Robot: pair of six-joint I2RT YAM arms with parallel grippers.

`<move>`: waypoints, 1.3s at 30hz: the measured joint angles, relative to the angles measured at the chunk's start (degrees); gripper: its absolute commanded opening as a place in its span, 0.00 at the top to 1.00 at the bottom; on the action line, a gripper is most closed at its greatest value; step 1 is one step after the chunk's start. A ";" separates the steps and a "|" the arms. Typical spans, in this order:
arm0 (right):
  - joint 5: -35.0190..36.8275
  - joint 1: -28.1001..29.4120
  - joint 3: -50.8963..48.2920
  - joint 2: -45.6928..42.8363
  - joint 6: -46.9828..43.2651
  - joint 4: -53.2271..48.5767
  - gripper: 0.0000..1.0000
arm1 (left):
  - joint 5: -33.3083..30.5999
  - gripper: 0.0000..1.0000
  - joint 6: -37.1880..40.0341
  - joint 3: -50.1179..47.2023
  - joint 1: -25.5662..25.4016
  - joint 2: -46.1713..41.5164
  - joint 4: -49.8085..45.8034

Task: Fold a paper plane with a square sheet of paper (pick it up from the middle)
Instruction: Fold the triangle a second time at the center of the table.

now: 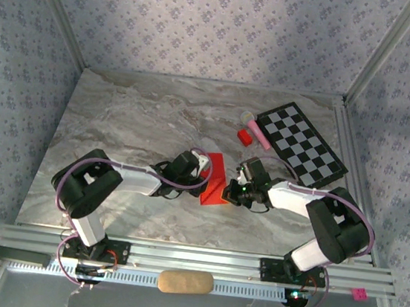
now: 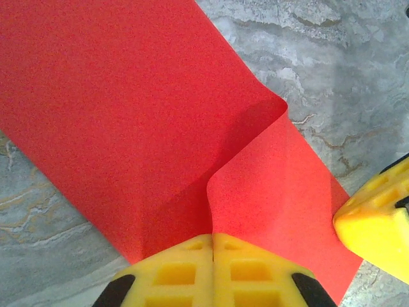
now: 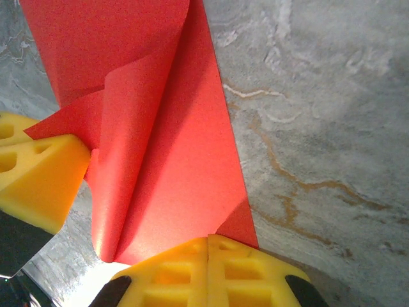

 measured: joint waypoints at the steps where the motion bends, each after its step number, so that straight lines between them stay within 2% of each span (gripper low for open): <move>1: -0.02 0.00 0.04 0.02 -0.02 -0.02 1.00 | -0.13 0.97 0.00 0.00 0.00 0.00 0.00; 39: -0.42 1.57 3.19 1.03 -0.13 0.87 0.98 | -1.57 0.98 -0.20 -0.24 0.00 0.81 0.85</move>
